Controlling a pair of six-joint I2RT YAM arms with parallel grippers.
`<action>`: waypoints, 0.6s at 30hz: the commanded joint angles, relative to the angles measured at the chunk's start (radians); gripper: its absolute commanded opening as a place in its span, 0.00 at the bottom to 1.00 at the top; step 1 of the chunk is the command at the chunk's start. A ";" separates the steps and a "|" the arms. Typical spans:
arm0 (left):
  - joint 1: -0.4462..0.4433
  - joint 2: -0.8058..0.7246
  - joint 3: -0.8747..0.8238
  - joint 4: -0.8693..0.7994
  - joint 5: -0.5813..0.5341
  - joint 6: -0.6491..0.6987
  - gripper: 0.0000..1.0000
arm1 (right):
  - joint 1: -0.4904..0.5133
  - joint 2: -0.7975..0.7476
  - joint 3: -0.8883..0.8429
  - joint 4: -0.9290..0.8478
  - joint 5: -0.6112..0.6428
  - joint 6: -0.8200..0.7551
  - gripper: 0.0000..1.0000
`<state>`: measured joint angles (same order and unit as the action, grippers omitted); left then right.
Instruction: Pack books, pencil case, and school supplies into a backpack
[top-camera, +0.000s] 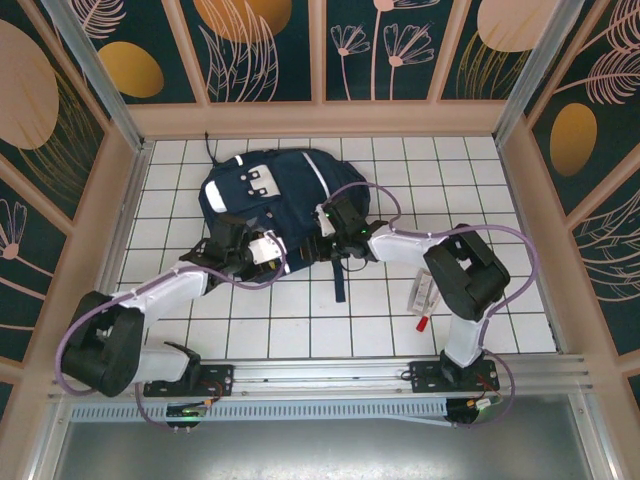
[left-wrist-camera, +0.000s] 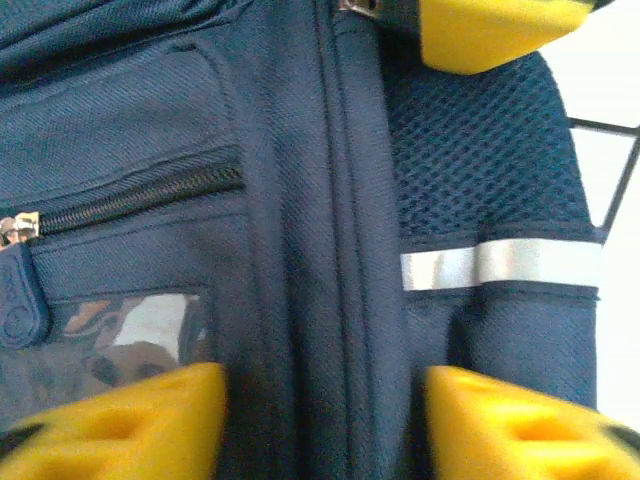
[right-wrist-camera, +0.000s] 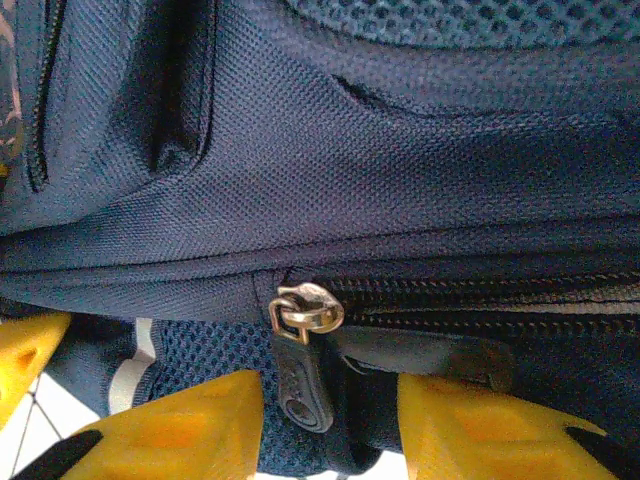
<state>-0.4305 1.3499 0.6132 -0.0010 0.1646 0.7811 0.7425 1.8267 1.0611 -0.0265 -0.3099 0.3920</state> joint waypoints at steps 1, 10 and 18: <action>0.003 0.050 0.051 0.050 -0.087 0.057 0.30 | 0.015 0.013 0.042 -0.009 0.120 0.056 0.36; 0.005 -0.016 0.078 -0.001 0.092 -0.042 0.00 | 0.038 -0.148 0.033 -0.165 0.243 0.020 0.44; 0.019 -0.027 0.144 -0.054 0.243 -0.159 0.00 | 0.070 -0.092 0.113 -0.202 0.263 0.012 0.39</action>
<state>-0.4168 1.3479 0.7002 -0.0463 0.2455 0.6838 0.7940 1.7073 1.1358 -0.1921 -0.1013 0.4011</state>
